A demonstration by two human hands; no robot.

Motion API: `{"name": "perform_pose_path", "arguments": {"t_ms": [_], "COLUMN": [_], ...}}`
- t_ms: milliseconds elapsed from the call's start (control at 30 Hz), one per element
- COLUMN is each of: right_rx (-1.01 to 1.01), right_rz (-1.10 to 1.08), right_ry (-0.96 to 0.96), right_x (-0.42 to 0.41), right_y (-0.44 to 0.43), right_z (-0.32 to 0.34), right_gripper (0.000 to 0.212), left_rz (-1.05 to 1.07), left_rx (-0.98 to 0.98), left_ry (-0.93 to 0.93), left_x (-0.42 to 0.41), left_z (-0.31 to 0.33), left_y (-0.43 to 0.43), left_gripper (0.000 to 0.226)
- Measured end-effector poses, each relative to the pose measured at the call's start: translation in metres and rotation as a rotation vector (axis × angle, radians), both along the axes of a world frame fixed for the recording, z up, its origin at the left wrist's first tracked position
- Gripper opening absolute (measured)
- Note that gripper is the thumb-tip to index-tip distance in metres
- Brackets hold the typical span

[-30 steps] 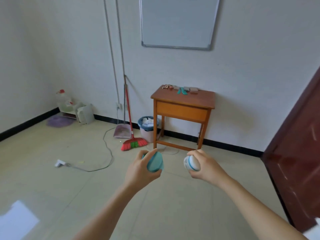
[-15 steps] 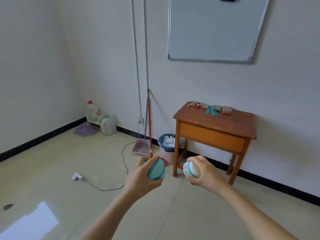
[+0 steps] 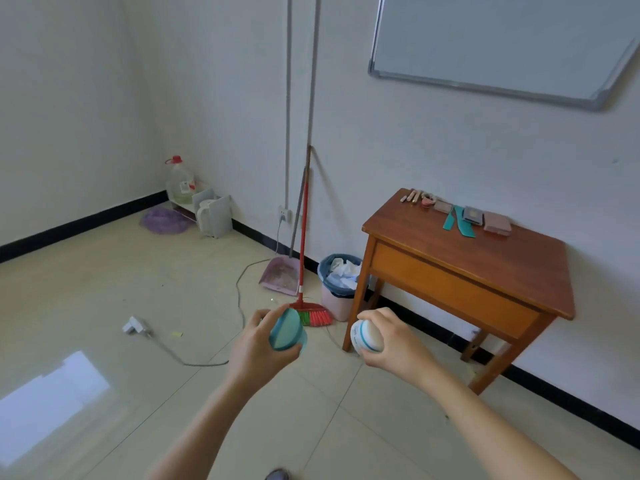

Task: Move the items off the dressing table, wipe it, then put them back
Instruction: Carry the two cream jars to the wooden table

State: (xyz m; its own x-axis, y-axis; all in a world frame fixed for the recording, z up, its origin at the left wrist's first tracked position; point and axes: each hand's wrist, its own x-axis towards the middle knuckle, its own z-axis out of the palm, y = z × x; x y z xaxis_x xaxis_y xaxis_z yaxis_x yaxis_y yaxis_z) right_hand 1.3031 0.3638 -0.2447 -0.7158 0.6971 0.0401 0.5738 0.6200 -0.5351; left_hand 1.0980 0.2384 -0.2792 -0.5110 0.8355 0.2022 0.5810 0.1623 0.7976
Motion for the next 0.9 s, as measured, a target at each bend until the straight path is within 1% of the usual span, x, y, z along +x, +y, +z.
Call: {"name": "perform_pose_path", "arguments": {"t_ms": [133,267,367,433,567,700,800,900], "right_rx": [0.030,0.040,0.023,-0.017,-0.062,-0.049,-0.037,-0.029], "right_rz": [-0.071,-0.190,-0.301,-0.362,-0.510,-0.661,-0.738,-0.772], "right_ry": [-0.007,0.008,0.029,0.011,-0.001,-0.006,-0.002,0.003], "right_x": [-0.025,-0.037,-0.039,-0.033,0.008,0.067,0.113,0.153], "right_y": [0.052,0.106,0.135,0.145,0.166,0.197,0.230,0.265], "right_z": [0.014,0.030,0.029,0.018,-0.002,-0.007,-0.007,-0.004], "right_gripper": [0.050,0.051,0.052,0.052,0.052,0.053,0.054,0.055], "left_rz": [-0.078,-0.192,-0.271,-0.300,-0.412,-0.565,-0.649,-0.684], "left_rx": [0.052,0.058,0.037,-0.012,-0.066,-0.105,-0.102,-0.073], "left_ry": [-0.002,0.016,-0.004,-0.027,-0.074,-0.081,-0.050,-0.016], "left_x": [-0.027,-0.043,-0.047,-0.042,-0.010,0.039,0.078,0.114], "left_z": [0.009,0.018,0.014,0.005,-0.012,-0.015,-0.010,0.002], "left_y": [0.079,0.156,0.205,0.229,0.274,0.322,0.367,0.412], "left_gripper": [0.070,0.071,0.071,0.070,0.071,0.071,0.070,0.070]}}
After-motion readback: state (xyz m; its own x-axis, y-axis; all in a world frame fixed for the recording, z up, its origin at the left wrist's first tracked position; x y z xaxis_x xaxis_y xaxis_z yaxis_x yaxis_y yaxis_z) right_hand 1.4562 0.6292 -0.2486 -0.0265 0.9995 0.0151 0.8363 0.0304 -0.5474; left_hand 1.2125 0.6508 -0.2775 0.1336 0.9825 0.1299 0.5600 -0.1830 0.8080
